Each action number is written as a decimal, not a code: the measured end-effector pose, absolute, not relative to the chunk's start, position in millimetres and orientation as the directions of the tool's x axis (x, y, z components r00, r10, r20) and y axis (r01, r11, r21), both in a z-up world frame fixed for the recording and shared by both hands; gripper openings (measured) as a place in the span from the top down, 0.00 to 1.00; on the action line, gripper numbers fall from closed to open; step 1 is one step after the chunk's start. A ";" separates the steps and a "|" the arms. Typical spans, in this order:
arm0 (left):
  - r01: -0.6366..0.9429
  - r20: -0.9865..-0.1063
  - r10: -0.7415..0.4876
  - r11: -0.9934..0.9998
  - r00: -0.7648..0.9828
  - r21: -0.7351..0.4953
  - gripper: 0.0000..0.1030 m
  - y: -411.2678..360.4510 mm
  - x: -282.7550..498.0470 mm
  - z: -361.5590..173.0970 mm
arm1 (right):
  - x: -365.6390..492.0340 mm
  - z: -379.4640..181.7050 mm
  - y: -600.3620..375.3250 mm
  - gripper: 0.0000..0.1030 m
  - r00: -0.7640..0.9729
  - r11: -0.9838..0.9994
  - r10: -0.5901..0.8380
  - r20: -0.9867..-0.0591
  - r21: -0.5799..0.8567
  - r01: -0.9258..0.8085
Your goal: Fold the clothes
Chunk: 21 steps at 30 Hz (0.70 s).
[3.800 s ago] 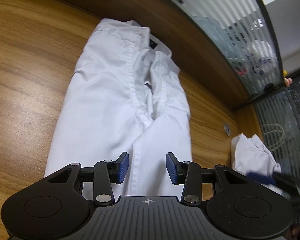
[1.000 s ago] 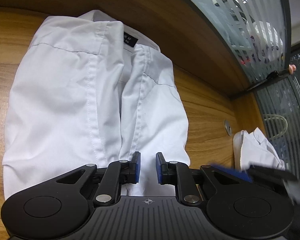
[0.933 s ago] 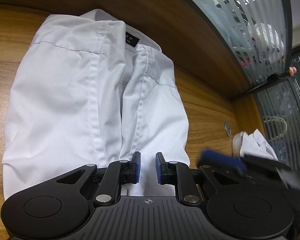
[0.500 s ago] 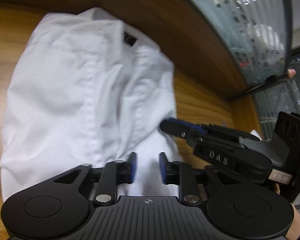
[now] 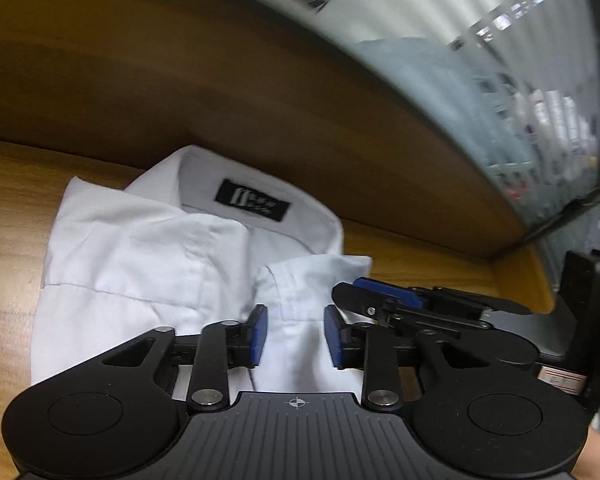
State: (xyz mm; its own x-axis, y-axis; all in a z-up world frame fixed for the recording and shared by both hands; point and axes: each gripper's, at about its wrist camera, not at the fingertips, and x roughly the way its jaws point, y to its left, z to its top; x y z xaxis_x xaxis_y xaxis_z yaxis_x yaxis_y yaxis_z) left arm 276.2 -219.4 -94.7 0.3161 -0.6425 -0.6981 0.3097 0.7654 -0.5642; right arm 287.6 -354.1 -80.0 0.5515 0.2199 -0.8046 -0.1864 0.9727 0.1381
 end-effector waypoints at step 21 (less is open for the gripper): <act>0.275 -0.663 -0.640 0.767 0.389 -0.579 0.62 -149.3 195.2 11.2 | 192.5 25.4 -382.8 0.66 0.588 0.947 0.321 -0.742 0.251 -0.200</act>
State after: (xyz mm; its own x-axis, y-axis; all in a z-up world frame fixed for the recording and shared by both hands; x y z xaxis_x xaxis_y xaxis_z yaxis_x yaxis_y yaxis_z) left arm 195.2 -149.3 11.2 0.3895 -0.6396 -0.6627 0.2753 0.7675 -0.5790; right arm 192.5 -382.8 25.4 0.5880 0.3212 -0.7423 -0.2000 0.9470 0.2514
